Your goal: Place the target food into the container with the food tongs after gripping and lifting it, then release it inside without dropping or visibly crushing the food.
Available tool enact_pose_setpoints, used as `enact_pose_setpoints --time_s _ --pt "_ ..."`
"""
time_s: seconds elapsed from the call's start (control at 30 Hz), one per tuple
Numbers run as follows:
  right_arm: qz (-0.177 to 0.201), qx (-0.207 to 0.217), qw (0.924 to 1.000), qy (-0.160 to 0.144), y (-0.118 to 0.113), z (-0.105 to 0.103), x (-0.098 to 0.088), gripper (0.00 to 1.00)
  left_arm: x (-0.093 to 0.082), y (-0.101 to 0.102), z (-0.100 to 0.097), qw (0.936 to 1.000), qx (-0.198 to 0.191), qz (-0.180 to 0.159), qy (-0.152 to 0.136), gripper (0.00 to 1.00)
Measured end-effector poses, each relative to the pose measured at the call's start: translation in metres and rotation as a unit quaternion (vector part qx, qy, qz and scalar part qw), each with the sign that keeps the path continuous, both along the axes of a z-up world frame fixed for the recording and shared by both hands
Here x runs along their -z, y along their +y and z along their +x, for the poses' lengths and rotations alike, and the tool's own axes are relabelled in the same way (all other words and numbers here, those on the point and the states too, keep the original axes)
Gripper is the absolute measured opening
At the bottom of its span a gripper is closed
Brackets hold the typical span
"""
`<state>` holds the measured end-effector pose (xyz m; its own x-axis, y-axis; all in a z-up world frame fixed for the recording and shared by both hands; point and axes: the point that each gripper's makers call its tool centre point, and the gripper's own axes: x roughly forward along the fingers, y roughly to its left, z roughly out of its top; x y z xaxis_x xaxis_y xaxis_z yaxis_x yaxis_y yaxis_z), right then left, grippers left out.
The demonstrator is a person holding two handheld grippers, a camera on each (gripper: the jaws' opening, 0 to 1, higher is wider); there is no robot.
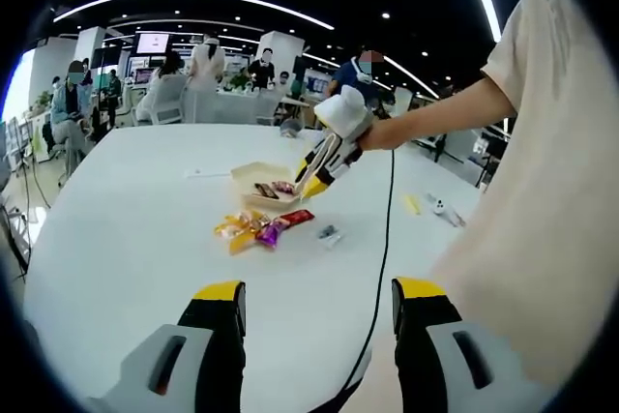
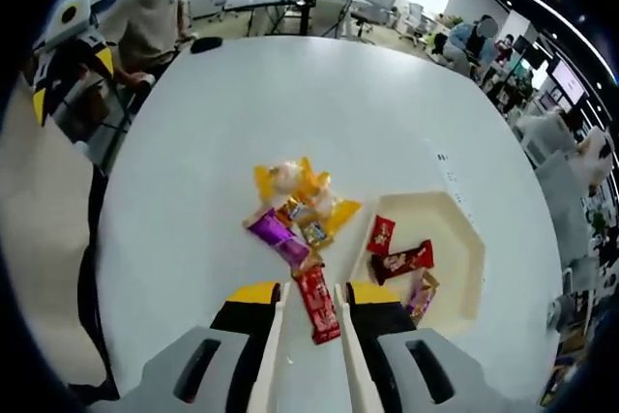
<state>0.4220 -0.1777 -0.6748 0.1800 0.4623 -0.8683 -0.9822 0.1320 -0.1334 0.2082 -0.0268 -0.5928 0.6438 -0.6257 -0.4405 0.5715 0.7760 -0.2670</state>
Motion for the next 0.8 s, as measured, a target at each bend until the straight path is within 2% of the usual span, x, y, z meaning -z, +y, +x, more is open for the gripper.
enact_pose_setpoints --time_s 0.8 --pt "-0.004 -0.001 0.9998 0.017 -0.002 -0.002 0.014 0.27 0.007 0.003 0.003 0.9999 -0.006 -0.001 0.012 0.61"
